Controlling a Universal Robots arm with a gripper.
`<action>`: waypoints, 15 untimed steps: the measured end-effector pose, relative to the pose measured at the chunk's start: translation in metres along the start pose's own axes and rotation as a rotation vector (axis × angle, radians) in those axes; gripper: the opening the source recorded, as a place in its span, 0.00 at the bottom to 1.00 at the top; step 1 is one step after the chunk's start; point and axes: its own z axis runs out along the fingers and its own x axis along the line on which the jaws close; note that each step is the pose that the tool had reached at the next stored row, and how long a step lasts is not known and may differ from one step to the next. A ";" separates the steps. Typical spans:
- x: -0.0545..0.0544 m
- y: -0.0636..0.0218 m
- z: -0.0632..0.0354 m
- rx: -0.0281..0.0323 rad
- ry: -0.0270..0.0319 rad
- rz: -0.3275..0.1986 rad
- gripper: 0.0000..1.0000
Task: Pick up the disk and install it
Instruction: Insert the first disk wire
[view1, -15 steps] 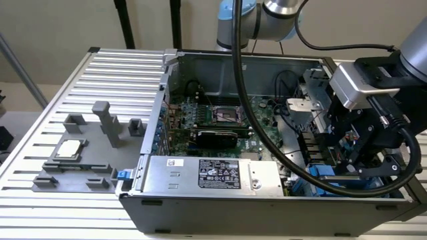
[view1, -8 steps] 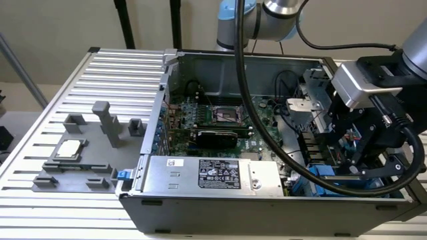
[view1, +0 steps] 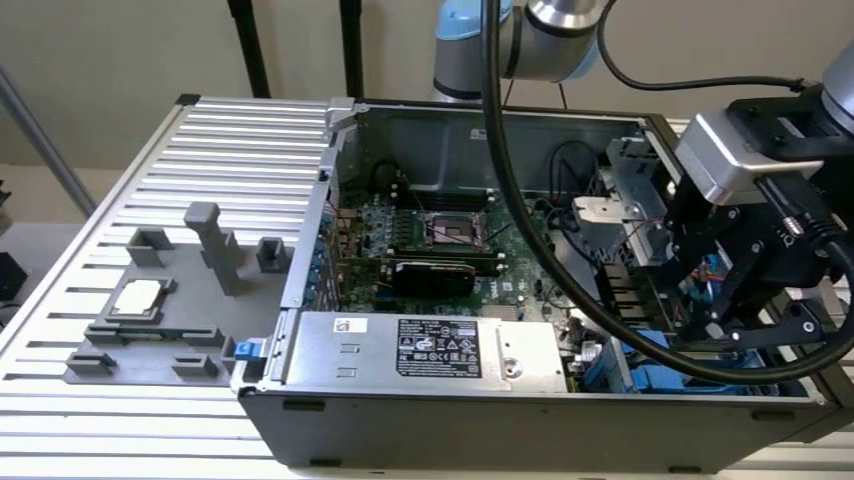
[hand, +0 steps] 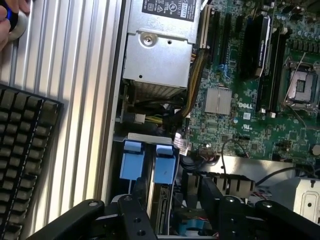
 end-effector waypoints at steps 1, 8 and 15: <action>0.000 0.0000 0.0000 0.0000 0.0000 0.000 1.00; 0.000 0.0000 -0.0001 0.0001 -0.0003 0.000 1.00; 0.000 -0.0007 -0.0006 0.0000 -0.0003 0.000 1.00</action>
